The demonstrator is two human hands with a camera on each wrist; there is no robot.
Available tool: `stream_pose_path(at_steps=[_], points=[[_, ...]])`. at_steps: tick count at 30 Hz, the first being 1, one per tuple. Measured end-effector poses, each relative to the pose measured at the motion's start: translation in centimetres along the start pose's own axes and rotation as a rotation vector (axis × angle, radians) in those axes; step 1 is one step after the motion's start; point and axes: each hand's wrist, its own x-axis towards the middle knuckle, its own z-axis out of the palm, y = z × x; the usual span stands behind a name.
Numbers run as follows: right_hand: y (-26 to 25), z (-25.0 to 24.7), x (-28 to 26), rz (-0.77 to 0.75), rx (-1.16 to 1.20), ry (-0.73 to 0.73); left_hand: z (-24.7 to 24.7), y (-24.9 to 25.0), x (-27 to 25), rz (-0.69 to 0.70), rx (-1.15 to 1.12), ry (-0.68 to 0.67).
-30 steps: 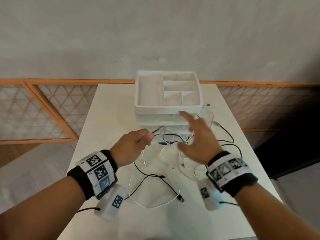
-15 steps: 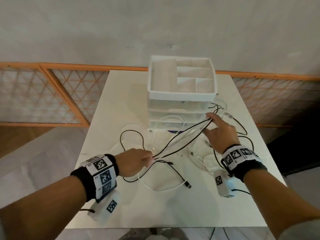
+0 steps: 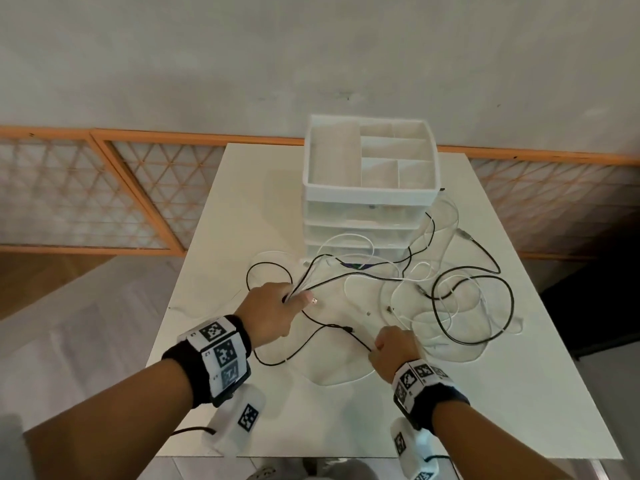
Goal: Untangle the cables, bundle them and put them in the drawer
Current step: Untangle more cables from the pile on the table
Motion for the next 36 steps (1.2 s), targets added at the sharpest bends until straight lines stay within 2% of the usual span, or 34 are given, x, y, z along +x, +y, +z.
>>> stream_pose_path(at_steps=[2, 4, 9, 12, 15, 20, 23, 25, 26, 29, 31, 33, 36], points=[[-0.1, -1.1, -0.1, -0.053, 0.08, 0.069, -0.3, 0.5, 0.2, -0.019, -0.106, 0.016], [-0.5, -3.4, -0.5, -0.192, 0.158, 0.182, -0.9, 0.9, 0.4, -0.009, -0.169, 0.029], [-2.4, -11.2, -3.7, -0.484, 0.453, 0.328, -2.2, 2.8, 1.3, 0.098, -0.406, 0.141], [-3.7, -14.0, -5.3, -0.592, 0.508, 0.346, -2.0, 4.9, 1.2, 0.126, -0.582, 0.034], [-4.6, -15.4, -5.9, -0.651, 0.522, 0.42, -1.2, 6.5, 0.6, 0.196, -0.598, -0.108], [-4.6, -17.3, -5.7, -0.583, 0.658, 0.606, -0.4, 6.6, 0.1, 0.219, -0.617, -0.234], [-4.1, -17.7, -6.0, -0.545, 0.774, 0.642, -1.2, 6.5, 0.0, 0.216, -0.603, -0.189], [-3.3, -16.8, -5.3, -0.511, 0.781, 0.58, -2.3, 6.8, 0.1, 0.204, -0.666, -0.098], [-2.5, -15.8, -4.5, -0.463, 0.692, 0.518, -3.1, 7.1, 0.2, 0.208, -0.728, -0.063], [0.7, -11.5, -1.6, -0.21, 0.226, 0.277, -6.1, 8.1, 0.0, 0.228, -0.909, -0.018], [2.0, -9.2, -0.8, -0.078, 0.114, 0.159, -7.4, 8.5, -0.3, 0.226, -0.953, 0.008], [1.8, -8.9, -0.6, -0.08, 0.154, 0.173, -7.5, 8.6, -0.3, 0.195, -0.96, 0.032], [-1.0, -11.9, -1.8, -0.245, 0.336, 0.384, -5.9, 8.4, 0.0, 0.065, -0.983, 0.044]])
